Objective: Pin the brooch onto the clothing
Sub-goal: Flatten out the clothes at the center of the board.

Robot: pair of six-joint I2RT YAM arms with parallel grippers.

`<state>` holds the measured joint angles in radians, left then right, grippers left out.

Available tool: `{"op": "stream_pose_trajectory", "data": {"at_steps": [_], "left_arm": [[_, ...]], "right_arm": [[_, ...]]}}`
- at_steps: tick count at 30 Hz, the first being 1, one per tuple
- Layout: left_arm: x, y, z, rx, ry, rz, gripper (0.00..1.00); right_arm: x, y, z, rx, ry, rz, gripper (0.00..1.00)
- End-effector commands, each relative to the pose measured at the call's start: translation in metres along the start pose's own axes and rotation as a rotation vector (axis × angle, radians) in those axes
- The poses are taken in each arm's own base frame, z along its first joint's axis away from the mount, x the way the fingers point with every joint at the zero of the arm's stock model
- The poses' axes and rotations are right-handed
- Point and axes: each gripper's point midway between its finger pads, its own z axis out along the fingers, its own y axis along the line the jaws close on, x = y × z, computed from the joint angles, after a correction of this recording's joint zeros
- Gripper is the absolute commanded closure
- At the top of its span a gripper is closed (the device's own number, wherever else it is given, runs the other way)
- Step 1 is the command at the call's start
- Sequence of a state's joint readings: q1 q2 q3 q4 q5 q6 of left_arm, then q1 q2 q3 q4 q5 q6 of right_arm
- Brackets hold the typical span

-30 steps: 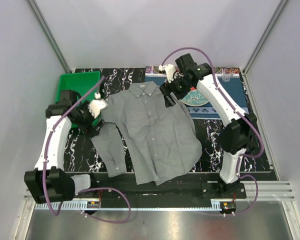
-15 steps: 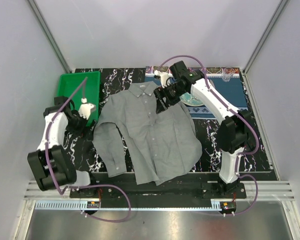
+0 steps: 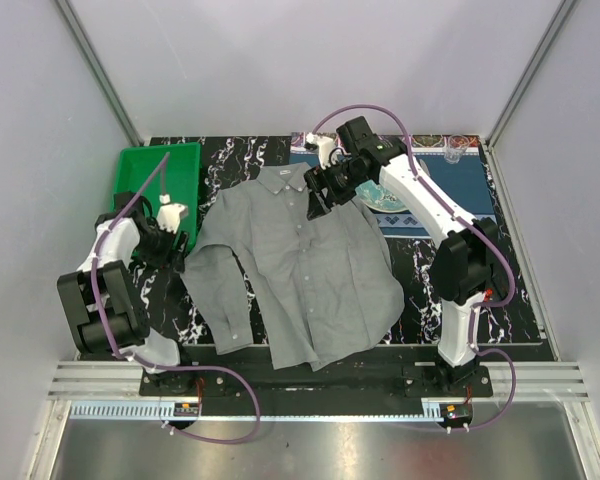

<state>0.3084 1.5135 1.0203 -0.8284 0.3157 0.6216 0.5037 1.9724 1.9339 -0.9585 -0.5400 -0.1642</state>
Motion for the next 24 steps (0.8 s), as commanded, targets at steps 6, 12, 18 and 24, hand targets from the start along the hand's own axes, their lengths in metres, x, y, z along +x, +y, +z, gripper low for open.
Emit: {"op": "stream_pose_trajectory", "data": {"at_steps": [6,12,18,24], "left_arm": [[-0.019,0.005,0.018,-0.001,-0.115,0.03,0.44],[-0.019,0.005,0.03,0.01,-0.122,0.029,0.5],[-0.021,-0.005,0.035,0.069,-0.138,0.013,0.76],[-0.023,-0.005,0.035,0.061,-0.116,-0.002,0.74]], "right_arm": [[-0.004,-0.003,-0.009,0.02,-0.023,-0.019,0.23],[-0.003,-0.006,-0.008,0.019,-0.019,-0.011,0.23],[-0.001,-0.008,-0.009,0.022,-0.015,-0.009,0.23],[-0.002,-0.01,-0.013,0.024,-0.022,-0.007,0.23]]}}
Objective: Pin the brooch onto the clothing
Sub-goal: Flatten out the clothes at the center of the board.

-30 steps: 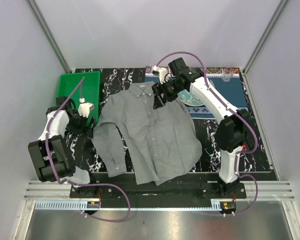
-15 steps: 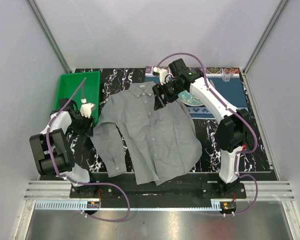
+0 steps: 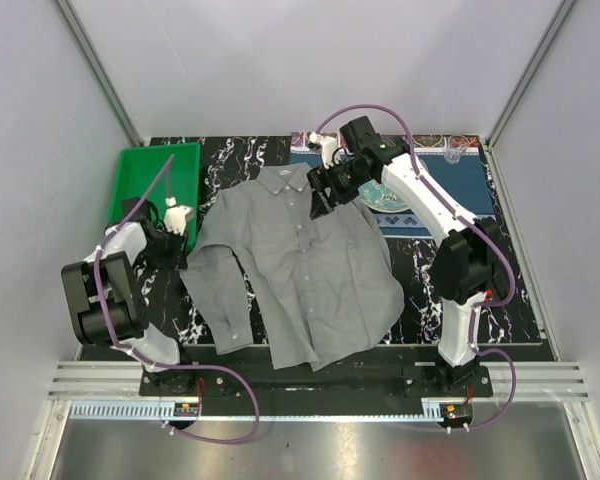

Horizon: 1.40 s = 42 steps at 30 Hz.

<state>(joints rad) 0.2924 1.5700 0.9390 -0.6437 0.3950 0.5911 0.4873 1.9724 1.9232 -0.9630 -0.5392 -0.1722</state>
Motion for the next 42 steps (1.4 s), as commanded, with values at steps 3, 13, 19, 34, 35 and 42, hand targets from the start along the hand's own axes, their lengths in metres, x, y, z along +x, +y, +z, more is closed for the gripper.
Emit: {"op": "stream_pose_trajectory", "data": {"at_steps": [3,13,19,34,35,42], "left_arm": [[-0.015,-0.004,0.003,0.032,-0.04,0.002,0.8],[-0.103,-0.101,-0.067,0.045,-0.272,0.385,1.0],[-0.103,-0.231,-0.037,0.137,-0.154,0.811,0.81],[-0.001,-0.142,-0.069,0.196,0.018,0.825,0.17],[0.011,-0.141,-0.066,0.215,0.053,0.859,0.15],[0.049,-0.138,-0.035,0.26,0.181,0.735,0.02]], "right_arm": [[-0.006,-0.002,-0.016,0.014,-0.037,-0.022,0.23],[-0.002,-0.009,-0.03,0.02,-0.054,-0.018,0.24],[0.01,-0.028,-0.039,0.04,-0.038,0.039,0.23],[0.025,-0.047,-0.053,0.035,-0.036,0.095,0.22],[0.025,-0.048,-0.053,0.035,-0.034,0.098,0.23],[0.021,-0.047,-0.055,0.038,-0.044,0.093,0.23]]}}
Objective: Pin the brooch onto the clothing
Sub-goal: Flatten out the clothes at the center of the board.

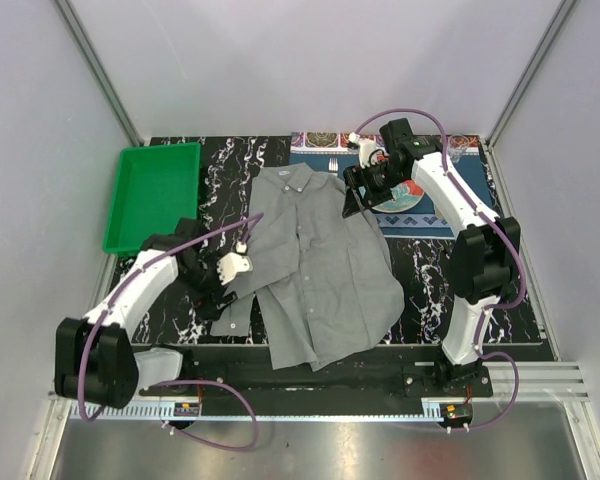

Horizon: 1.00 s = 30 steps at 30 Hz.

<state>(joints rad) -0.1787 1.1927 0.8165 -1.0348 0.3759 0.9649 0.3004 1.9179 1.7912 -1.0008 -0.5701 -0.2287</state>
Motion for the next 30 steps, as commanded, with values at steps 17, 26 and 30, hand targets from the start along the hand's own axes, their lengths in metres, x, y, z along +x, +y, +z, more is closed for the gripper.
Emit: {"op": "stream_pose_trajectory", "data": {"at_steps": [17,26,30], "left_arm": [[-0.033,0.139,-0.163,-0.69,0.072,-0.116,1.0],[0.073,0.157,-0.293,-1.214,0.476,-0.004,1.0],[0.127,0.157,-0.304,-1.339,0.593,-0.015,1.0]], "right_arm": [[-0.015,0.017,-0.022,-0.013,-0.063,-0.064,0.23],[-0.018,0.019,-0.022,-0.025,-0.075,-0.064,0.23],[-0.016,0.02,-0.023,-0.023,-0.075,-0.077,0.23]]}}
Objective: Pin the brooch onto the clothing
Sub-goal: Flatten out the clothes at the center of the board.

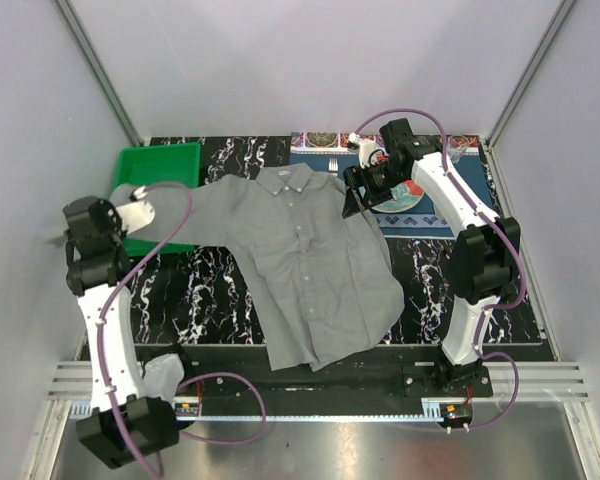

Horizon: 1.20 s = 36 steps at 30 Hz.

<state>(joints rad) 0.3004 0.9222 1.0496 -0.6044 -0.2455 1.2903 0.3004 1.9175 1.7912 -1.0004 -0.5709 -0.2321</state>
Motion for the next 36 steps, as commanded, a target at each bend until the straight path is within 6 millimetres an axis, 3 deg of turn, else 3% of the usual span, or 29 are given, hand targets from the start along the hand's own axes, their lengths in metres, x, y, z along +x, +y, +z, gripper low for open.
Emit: {"op": "stream_pose_trajectory", "data": {"at_steps": [1,4,6,7,8,9,11,12,14,15,17,20,22,23,24,25,26,29,31,36], "left_arm": [[0.06,0.008,0.025,-0.127,0.18,0.146,0.85],[0.077,-0.021,0.045,-0.058,0.219,0.101,0.29],[0.078,-0.035,0.054,-0.001,0.214,0.065,0.18],[0.077,-0.04,0.054,0.021,0.207,0.016,0.17],[0.066,-0.032,0.053,0.025,0.155,-0.016,0.18],[0.061,-0.047,0.048,0.097,0.132,-0.061,0.18],[0.035,-0.044,0.036,0.137,0.01,-0.089,0.18],[0.022,-0.06,0.029,0.21,-0.034,-0.091,0.17],[-0.013,-0.065,0.013,0.26,-0.178,-0.101,0.12],[-0.035,-0.087,0.001,0.361,-0.251,-0.101,0.1],[-0.075,-0.104,-0.016,0.461,-0.389,-0.14,0.07],[-0.157,-0.154,-0.049,0.672,-0.591,-0.027,0.05],[-0.186,-0.173,-0.058,0.75,-0.605,-0.024,0.08],[-0.202,-0.19,-0.053,0.805,-0.588,0.0,0.1],[-0.22,-0.205,-0.065,0.849,-0.601,0.032,0.15],[-0.235,-0.207,-0.067,0.863,-0.607,0.041,0.17],[-0.248,-0.23,-0.066,0.922,-0.585,0.072,0.19],[-0.268,-0.26,-0.061,0.98,-0.568,0.14,0.27],[-0.264,-0.282,-0.047,0.987,-0.52,0.201,0.3],[-0.262,-0.306,-0.018,0.958,-0.442,0.265,0.35]], "right_arm": [[-0.016,0.02,-0.024,-0.023,-0.075,-0.072,0.23],[-0.016,0.02,-0.024,-0.021,-0.068,-0.071,0.22],[-0.015,0.019,-0.025,-0.012,-0.063,-0.073,0.22],[-0.011,0.018,-0.026,-0.004,-0.051,-0.067,0.22],[-0.009,0.018,-0.027,-0.004,-0.042,-0.072,0.21],[-0.003,0.018,-0.026,-0.006,-0.023,-0.084,0.22],[0.011,0.02,-0.028,-0.016,0.022,-0.091,0.23],[0.023,0.019,-0.027,-0.022,0.062,-0.102,0.23],[0.035,0.018,-0.027,-0.018,0.095,-0.103,0.24],[0.043,0.016,-0.025,-0.018,0.113,-0.095,0.25],[0.05,0.016,-0.023,-0.023,0.128,-0.082,0.25],[0.042,0.01,-0.027,-0.007,0.106,-0.049,0.27],[0.037,-0.002,-0.033,0.014,0.091,-0.015,0.27],[0.031,-0.005,-0.037,0.031,0.072,-0.009,0.27],[0.03,-0.017,-0.042,0.064,0.069,0.013,0.29],[0.029,-0.024,-0.044,0.086,0.066,0.024,0.3],[0.028,-0.03,-0.045,0.108,0.067,0.038,0.32],[0.036,-0.055,-0.048,0.183,0.092,0.098,0.38],[0.044,-0.065,-0.048,0.207,0.116,0.134,0.4],[0.061,-0.077,-0.041,0.209,0.159,0.19,0.42]]}}
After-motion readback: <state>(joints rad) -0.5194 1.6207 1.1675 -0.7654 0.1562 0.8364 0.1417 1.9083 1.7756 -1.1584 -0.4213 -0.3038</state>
